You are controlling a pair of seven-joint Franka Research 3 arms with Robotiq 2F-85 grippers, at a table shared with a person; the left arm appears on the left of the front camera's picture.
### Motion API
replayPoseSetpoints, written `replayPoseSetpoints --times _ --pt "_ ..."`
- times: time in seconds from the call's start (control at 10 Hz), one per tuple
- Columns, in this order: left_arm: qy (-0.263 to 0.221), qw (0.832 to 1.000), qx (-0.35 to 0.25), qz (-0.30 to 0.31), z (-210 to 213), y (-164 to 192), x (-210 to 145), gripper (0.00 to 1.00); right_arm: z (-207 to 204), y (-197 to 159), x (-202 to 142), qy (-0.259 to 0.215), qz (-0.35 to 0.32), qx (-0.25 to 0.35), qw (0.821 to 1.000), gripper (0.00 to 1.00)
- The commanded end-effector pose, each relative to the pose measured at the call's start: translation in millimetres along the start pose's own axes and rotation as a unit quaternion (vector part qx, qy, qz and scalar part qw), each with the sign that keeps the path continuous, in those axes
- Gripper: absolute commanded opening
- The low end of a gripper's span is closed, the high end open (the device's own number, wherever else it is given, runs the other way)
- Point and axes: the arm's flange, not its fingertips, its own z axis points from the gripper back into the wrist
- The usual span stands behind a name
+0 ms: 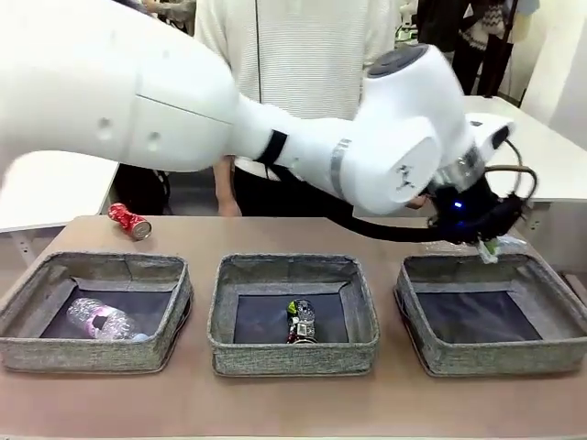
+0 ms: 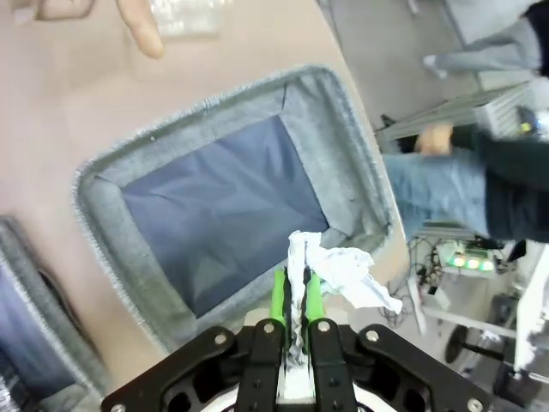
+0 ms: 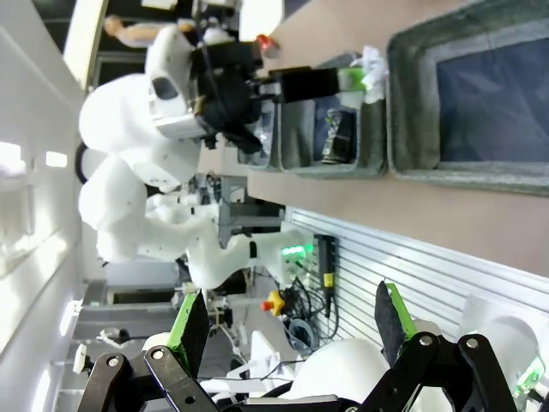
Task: Sort the waste into the appropriate baskets.
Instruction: Place the picked waste into the Fabric basket indicated by the person.
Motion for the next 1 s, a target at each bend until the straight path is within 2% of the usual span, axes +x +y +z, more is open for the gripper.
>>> replayPoseSetpoints --times 0.0,0.2,0.3,0.4,0.5,0.6,0.8,0.9 --pt "0.009 1.0 0.012 0.022 -12.6 -22.7 10.6 0.07 -2.3 4.3 3.9 -0.011 -0.01 0.003 1.0 1.0" --pt "0.008 1.0 0.013 0.025 -9.4 -22.3 12.1 0.07 -2.3 4.3 3.9 -0.011 -0.01 0.003 1.0 1.0" --pt "0.018 0.999 0.013 0.029 -9.3 -21.3 12.1 0.14 -2.3 4.3 3.9 -0.011 -0.01 0.003 1.0 1.0" --pt "0.017 1.0 0.017 0.019 -9.7 -21.8 10.9 0.65 -2.3 4.3 3.9 -0.011 -0.01 0.003 1.0 1.0" --pt "0.018 1.0 0.017 0.018 -9.6 -22.2 10.3 0.71 -2.3 4.3 3.9 -0.011 -0.01 0.003 1.0 1.0" --pt "0.019 1.0 0.016 0.017 -8.9 -22.5 8.8 1.0 -2.3 4.3 3.9 -0.011 -0.01 0.003 1.0 1.0" --pt "0.017 1.0 0.015 0.018 -6.3 -21.1 7.5 1.0 -2.3 4.3 3.9 -0.011 -0.01 0.003 1.0 1.0" --pt "0.02 1.0 0.009 0.023 -3.5 -19.1 6.9 0.89 -2.3 4.3 3.9 -0.011 -0.01 0.003 1.0 1.0"
